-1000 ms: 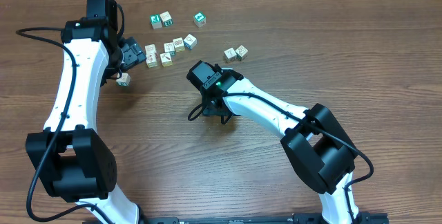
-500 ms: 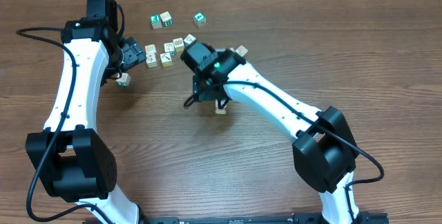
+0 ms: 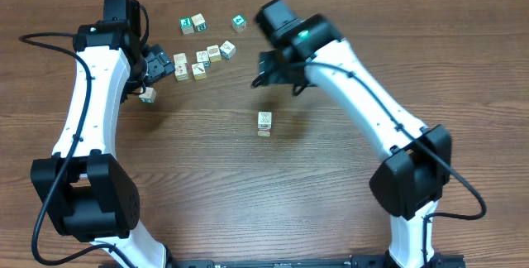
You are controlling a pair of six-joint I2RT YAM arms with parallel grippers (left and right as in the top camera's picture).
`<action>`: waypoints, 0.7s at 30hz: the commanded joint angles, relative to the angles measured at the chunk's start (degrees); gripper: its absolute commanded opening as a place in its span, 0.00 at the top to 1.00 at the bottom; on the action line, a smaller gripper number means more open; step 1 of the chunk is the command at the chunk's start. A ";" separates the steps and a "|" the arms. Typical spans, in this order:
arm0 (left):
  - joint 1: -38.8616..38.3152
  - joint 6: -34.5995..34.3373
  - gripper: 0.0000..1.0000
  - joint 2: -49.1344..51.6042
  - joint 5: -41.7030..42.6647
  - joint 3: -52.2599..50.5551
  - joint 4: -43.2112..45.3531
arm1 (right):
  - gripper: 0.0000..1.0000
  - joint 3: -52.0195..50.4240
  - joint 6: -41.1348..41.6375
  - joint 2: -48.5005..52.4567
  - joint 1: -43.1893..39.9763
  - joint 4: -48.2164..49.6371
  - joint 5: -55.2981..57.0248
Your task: Form a tower
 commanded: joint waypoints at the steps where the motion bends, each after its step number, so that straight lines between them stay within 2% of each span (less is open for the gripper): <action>1: -0.02 0.72 0.01 -0.94 0.07 0.74 0.04 | 0.00 1.11 -0.81 -1.64 -4.00 -0.42 0.70; 10: -0.02 0.72 0.00 -0.94 0.09 0.74 0.04 | 0.00 1.11 -0.79 -1.64 -10.86 -0.39 0.70; 21: -0.02 0.72 0.00 -0.94 0.09 0.74 0.04 | 0.00 1.11 -0.79 -1.60 -11.63 2.49 0.70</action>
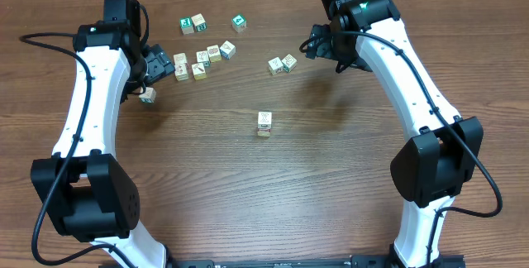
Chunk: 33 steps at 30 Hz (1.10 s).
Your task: Form a tower
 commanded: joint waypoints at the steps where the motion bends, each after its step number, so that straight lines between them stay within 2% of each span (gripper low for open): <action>1: -0.02 0.72 0.00 -0.94 0.07 0.74 0.02 | 0.00 1.11 -0.09 -1.57 -0.17 0.35 0.59; 33: -0.02 0.72 0.00 -0.94 0.09 0.74 0.02 | 0.00 1.01 -0.07 -1.44 -0.11 2.89 -2.23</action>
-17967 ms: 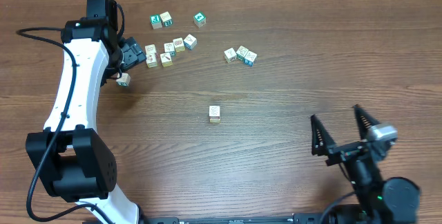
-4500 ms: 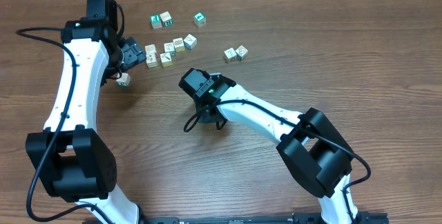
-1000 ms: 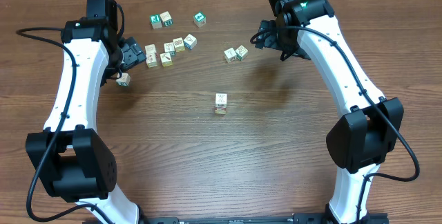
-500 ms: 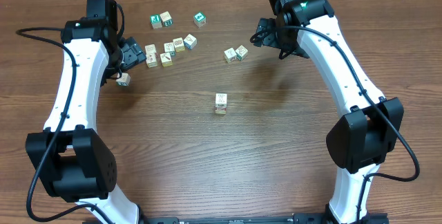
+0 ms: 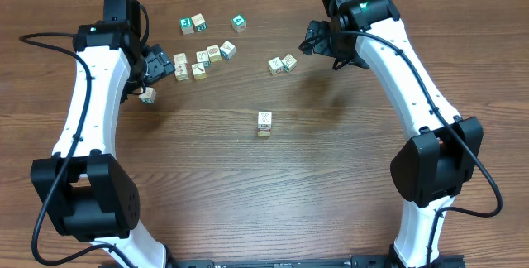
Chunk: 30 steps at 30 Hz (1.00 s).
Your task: Form a tower
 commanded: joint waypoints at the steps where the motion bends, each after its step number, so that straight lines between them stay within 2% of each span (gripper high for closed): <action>1: -0.02 0.72 0.00 -0.94 0.09 0.74 0.02 | 0.00 1.01 -0.09 -1.42 -0.11 0.44 -0.96; 13: -0.02 0.72 0.00 -0.94 0.07 0.74 0.02 | 0.00 -0.26 -0.61 0.85 0.24 4.63 -4.90; 22: -0.02 0.72 0.01 -0.94 0.07 0.74 0.02 | 0.20 -5.92 -6.71 4.26 4.09 15.10 -4.13; 30: -0.02 0.72 0.01 -0.94 0.07 0.74 0.02 | 0.21 -9.25 -6.75 7.91 4.50 27.19 -4.13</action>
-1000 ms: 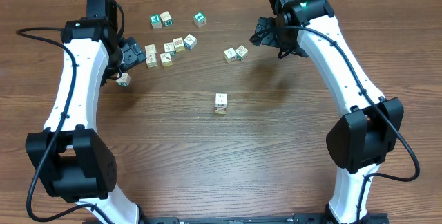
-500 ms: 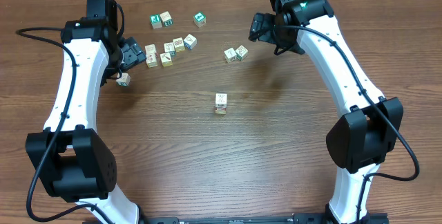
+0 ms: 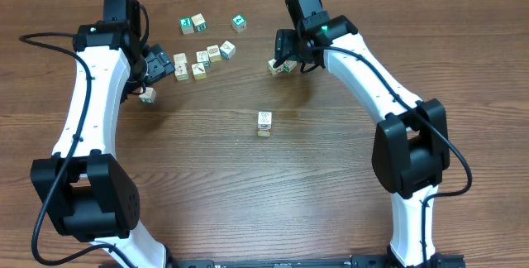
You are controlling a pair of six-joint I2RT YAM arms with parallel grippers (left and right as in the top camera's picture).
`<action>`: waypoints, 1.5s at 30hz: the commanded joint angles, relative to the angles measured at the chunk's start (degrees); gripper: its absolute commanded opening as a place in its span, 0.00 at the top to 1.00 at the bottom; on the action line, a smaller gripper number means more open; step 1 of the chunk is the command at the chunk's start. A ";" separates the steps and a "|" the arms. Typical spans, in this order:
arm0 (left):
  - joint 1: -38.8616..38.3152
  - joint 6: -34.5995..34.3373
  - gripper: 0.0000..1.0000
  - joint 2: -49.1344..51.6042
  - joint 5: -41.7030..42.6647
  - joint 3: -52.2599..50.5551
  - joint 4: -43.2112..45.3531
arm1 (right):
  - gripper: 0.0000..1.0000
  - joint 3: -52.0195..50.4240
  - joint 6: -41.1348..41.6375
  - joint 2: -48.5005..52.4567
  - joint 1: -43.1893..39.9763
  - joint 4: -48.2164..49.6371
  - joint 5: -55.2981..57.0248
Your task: Form a tower
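A short tower [image 3: 264,123] of two stacked wooden blocks stands mid-table. Two loose blocks [image 3: 282,66] lie side by side to its upper right. My right gripper [image 3: 281,55] is right at this pair, fingers spread and partly covering them; nothing shows held. Several more blocks [image 3: 203,57] are scattered at the back left, some with green faces [image 3: 239,23]. My left gripper [image 3: 160,64] rests open beside the leftmost of them, holding nothing. One block [image 3: 147,95] lies alone under the left arm.
The brown wooden table [image 3: 264,193] stretches wide around the tower. A pale wall edge runs along the back. Black cables [image 3: 41,40] trail from both arms near the table sides.
My right gripper has moved left and down, from the back right to the pair of blocks beside the tower's upper right. The left arm, the tower and the scattered blocks are unchanged.
At first my right gripper hung over the spot above the tower, hiding the block pair. Then it was drawn back to the back right, with the pair in plain view, and stayed there. Now it is back at the pair. The left arm never moved.
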 commanded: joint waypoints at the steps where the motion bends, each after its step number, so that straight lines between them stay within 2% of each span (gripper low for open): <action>1: -0.02 0.72 0.01 -0.94 0.09 0.74 0.04 | 0.22 -0.74 -0.66 2.12 -0.44 2.19 0.33; 6: -0.02 0.72 0.01 -0.94 0.09 0.74 0.04 | 0.32 -0.74 -0.63 4.66 -0.44 5.64 0.35; 11: -0.02 0.72 0.01 -0.94 0.07 0.74 0.04 | 0.59 -0.79 -0.63 7.02 -0.55 9.57 0.39; 16: -0.02 0.72 0.00 -0.94 0.07 0.74 0.04 | 0.66 -0.81 -0.63 7.41 -0.72 10.67 0.37; 33: -0.02 0.72 0.01 -0.94 0.07 0.74 0.04 | 0.67 -0.81 -0.63 7.41 -0.76 3.91 0.35; 45: -0.02 0.72 0.01 -0.94 0.07 0.74 0.04 | 0.63 -0.81 -0.61 7.41 -0.92 12.02 1.88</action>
